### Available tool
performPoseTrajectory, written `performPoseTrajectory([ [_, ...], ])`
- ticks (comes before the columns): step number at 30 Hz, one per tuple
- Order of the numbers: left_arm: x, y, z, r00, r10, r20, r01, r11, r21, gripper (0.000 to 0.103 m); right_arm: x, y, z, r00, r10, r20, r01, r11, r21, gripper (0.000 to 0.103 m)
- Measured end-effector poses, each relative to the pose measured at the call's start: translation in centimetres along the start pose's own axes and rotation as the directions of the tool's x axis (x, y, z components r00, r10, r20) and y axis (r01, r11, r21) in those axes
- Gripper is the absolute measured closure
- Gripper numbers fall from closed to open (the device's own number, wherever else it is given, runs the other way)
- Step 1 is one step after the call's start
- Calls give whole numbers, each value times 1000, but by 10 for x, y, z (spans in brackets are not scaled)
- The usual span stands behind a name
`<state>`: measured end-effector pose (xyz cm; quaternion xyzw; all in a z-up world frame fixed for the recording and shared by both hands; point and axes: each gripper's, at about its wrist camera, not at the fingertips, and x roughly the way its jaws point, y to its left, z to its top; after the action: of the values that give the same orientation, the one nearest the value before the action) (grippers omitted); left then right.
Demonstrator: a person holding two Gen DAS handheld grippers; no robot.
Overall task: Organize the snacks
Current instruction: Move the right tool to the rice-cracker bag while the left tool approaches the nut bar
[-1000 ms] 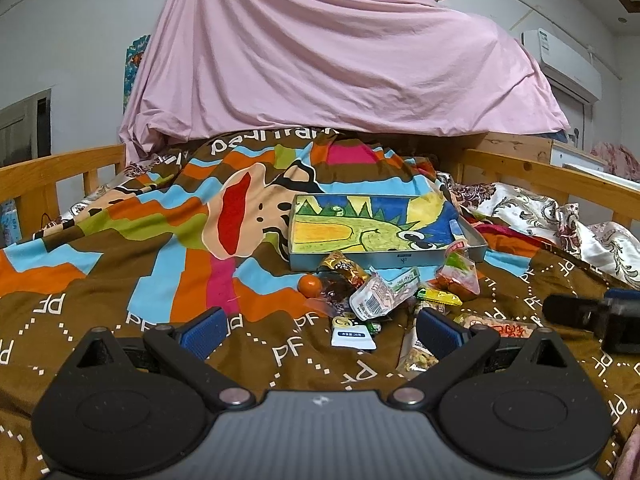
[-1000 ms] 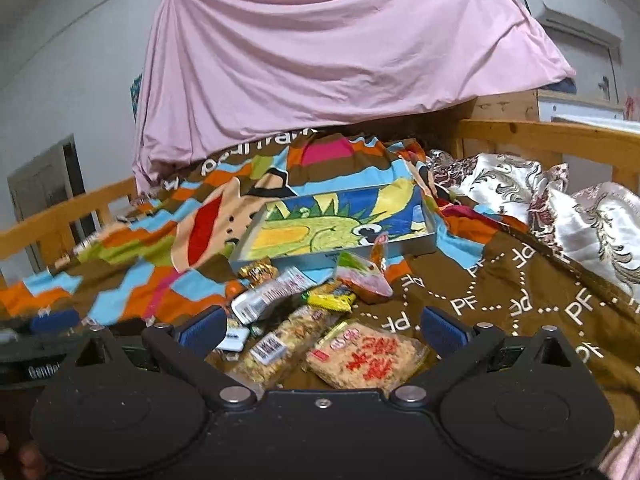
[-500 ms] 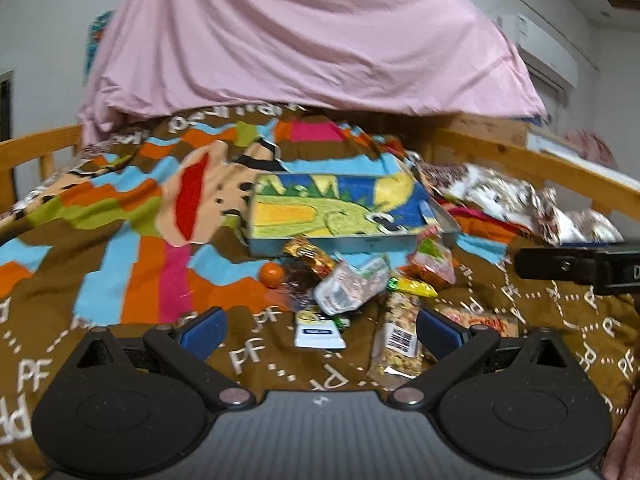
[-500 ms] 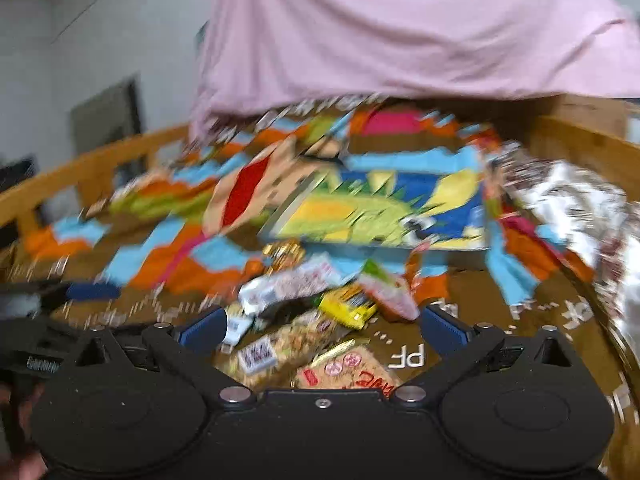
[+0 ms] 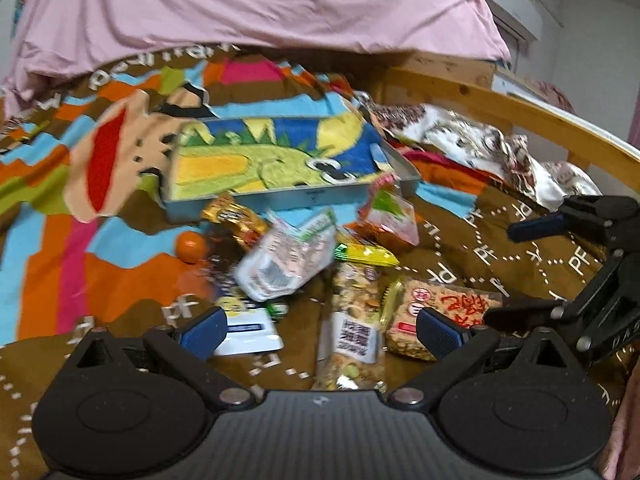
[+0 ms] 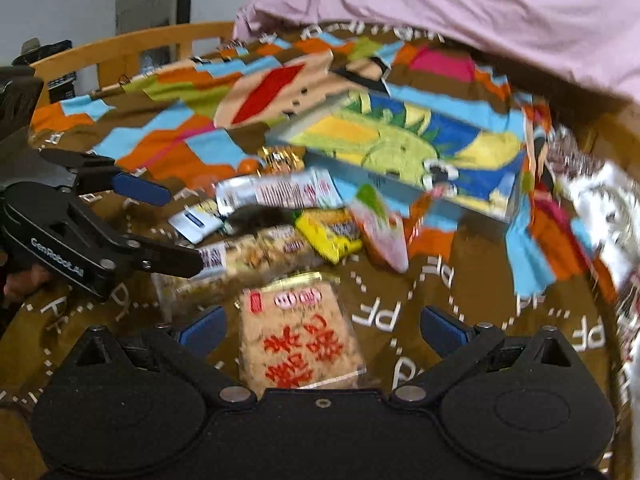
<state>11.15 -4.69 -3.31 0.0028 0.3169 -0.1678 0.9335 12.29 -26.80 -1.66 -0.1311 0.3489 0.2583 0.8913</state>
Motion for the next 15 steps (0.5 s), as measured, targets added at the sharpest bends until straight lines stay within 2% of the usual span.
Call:
performPoseTrajectory([
  [5,26,-10,5,997,-4,-76,6,999,37,1,14,2,-3,999,3,-48,-3,1000,5,1],
  [8,35,-14,7,995,1,-103,7,997,77,1,22,13,-2,997,10,-83,-14,998,-53,1],
  [10,39,-15,10,993,-9,-121,20,996,91,2,26,20,-3,995,-16,-103,5,994,-106,1],
  [15,47,-15,14,990,-35,-140,53,990,130,6,29,18,-4,994,-41,-101,31,995,-100,3],
])
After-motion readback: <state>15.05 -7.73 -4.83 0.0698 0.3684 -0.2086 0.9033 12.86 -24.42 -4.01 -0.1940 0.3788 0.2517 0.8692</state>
